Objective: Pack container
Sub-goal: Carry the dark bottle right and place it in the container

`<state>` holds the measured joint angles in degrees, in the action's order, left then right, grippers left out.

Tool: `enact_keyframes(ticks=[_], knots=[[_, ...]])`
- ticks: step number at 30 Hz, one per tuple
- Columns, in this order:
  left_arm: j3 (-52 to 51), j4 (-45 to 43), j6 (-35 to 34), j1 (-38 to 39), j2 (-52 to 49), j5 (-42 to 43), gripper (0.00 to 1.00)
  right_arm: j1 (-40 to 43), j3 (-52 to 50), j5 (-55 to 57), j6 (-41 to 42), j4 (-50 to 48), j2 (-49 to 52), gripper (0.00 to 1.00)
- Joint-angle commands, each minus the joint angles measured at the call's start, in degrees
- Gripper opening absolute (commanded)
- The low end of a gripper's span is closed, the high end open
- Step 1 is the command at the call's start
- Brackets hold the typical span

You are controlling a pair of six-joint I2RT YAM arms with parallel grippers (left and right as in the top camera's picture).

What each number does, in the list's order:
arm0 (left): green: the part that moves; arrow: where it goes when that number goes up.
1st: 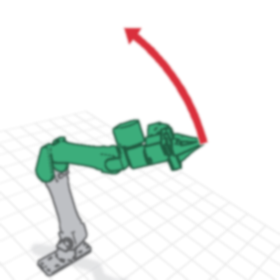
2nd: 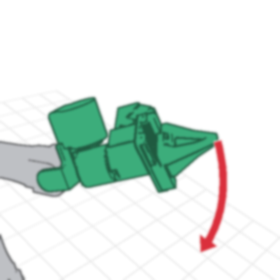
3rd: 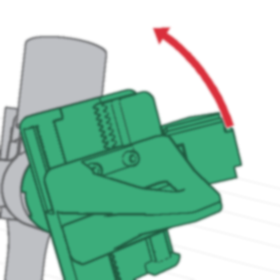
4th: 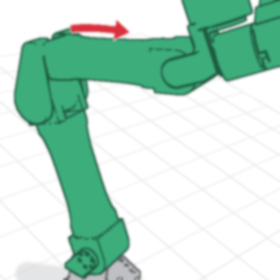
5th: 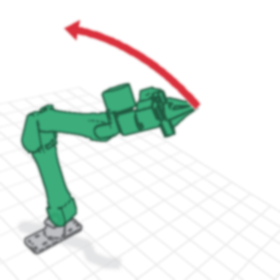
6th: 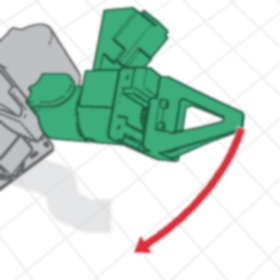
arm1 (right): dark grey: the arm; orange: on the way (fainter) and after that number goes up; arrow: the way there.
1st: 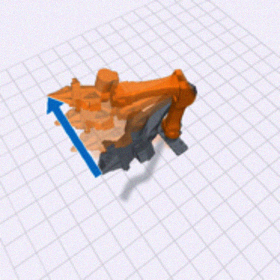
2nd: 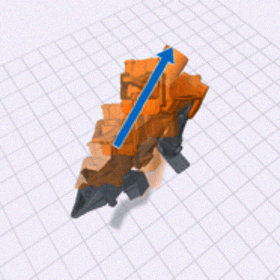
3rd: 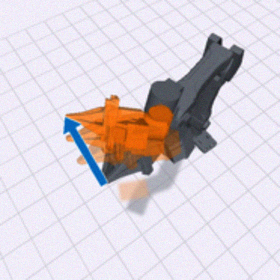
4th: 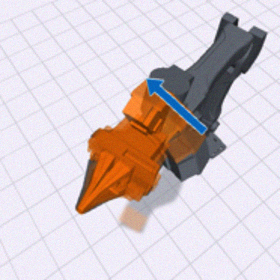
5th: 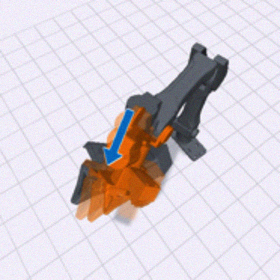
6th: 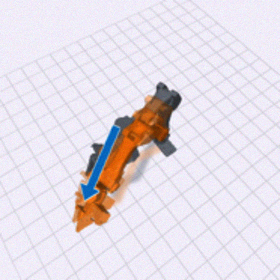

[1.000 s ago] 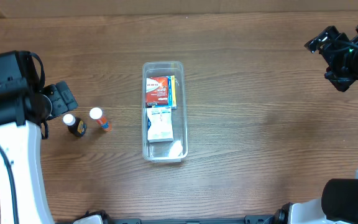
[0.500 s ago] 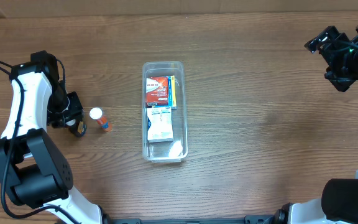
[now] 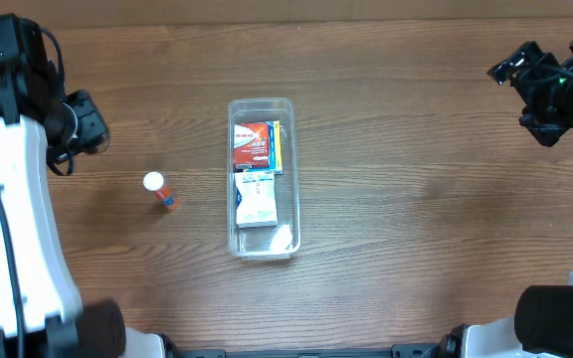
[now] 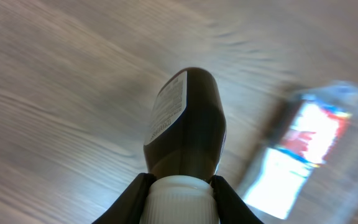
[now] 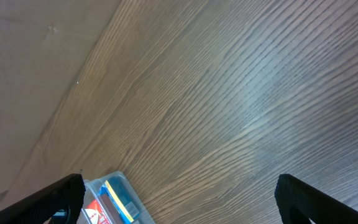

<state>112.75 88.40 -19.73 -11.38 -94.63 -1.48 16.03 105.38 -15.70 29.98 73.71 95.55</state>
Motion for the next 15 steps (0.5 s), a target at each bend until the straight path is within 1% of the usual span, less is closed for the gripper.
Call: enact_keyframes(ticks=[1, 4, 5, 8, 12, 15], knots=[[-0.17, -0.02, -18.69, 10.25, 2.62, 1.46, 0.2, -0.11, 0.33, -0.26, -0.13, -0.13, -0.13, 1.0], [-5.2, -3.48, -28.24, 20.41, 2.12, 1.51, 0.15, -0.11, 0.35, -0.26, -0.13, -0.13, -0.13, 1.0], [-8.26, -5.9, -31.8, 23.98, 2.1, 1.51, 0.14, -0.11, 0.33, -0.26, -0.13, -0.13, -0.13, 1.0], [-18.71, -14.64, -41.99, 34.64, 2.1, 2.32, 0.18, -0.11, 0.35, -0.26, -0.13, -0.13, -0.13, 1.0], [-25.88, -23.37, -47.87, 42.12, 2.1, 4.5, 0.18, -0.11, 0.33, -0.26, -0.13, -0.13, -0.13, 1.0], [-27.3, -23.98, -51.39, 44.54, 2.1, 2.25, 0.2, -0.11, 0.33, -0.26, -0.13, -0.13, -0.13, 1.0]])
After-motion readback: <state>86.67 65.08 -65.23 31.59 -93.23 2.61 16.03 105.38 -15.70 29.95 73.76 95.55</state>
